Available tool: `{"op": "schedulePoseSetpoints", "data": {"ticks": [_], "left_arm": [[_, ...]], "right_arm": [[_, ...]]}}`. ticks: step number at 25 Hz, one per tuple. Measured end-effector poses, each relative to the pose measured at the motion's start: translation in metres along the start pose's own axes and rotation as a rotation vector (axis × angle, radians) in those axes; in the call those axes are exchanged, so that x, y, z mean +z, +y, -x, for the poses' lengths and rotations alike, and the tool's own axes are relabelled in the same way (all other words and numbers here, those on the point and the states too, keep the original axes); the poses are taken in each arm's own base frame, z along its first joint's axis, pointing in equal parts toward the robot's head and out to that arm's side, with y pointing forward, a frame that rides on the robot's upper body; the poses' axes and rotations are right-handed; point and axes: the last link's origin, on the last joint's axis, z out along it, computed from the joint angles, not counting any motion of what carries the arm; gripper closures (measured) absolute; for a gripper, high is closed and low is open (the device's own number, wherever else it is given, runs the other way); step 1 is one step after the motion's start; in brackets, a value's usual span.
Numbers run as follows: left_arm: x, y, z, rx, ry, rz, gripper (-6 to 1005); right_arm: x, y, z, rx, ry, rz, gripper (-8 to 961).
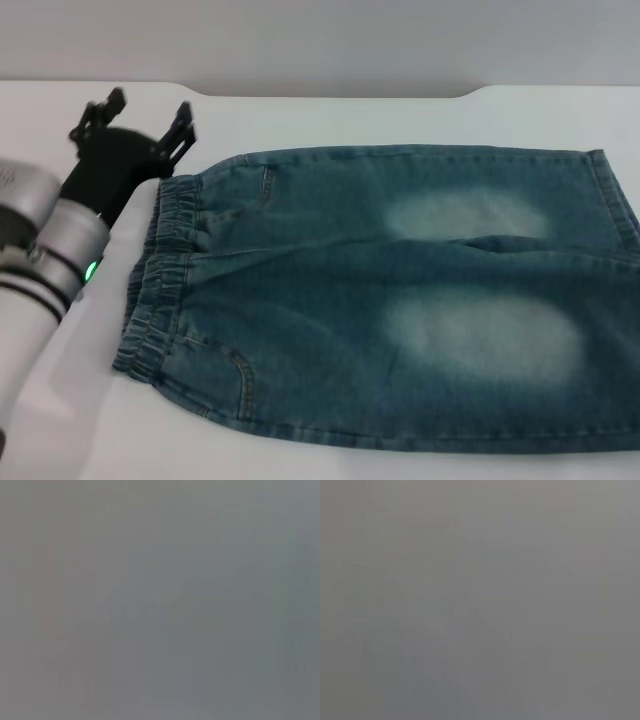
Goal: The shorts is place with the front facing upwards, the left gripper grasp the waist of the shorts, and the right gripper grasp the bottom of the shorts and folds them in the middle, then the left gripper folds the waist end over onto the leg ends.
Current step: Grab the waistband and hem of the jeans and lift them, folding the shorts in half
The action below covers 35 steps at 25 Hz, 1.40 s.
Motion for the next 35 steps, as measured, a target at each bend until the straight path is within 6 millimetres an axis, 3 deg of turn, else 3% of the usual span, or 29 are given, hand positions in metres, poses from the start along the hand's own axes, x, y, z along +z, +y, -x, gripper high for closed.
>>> {"op": "schedulePoseSetpoints", "data": {"ticks": [8, 14, 19, 23, 30, 35], "left_arm": [[0.036, 0.004, -0.038, 0.023, -0.061, 0.04, 162], [0.052, 0.0, -0.078, 0.081, -0.295, 0.006, 163], [0.05, 0.004, -0.101, 0.162, -0.573, 0.022, 162], [0.044, 0.01, -0.11, 0.182, -0.723, 0.059, 162], [0.041, 0.005, -0.123, 0.194, -0.818, 0.068, 161], [0.031, 0.002, -0.131, 0.2, -0.912, 0.074, 161]], "right_arm": [[0.051, -0.012, 0.019, 0.03, 0.229, -0.011, 256], [0.086, -0.019, 0.051, 0.026, 0.44, -0.025, 258], [0.093, -0.024, 0.086, 0.021, 0.504, 0.031, 259], [0.1, -0.034, 0.094, 0.068, 0.62, 0.037, 261], [0.109, -0.043, 0.096, -0.046, 0.836, -0.015, 265], [0.104, -0.036, 0.118, -0.091, 0.875, 0.012, 266]]}}
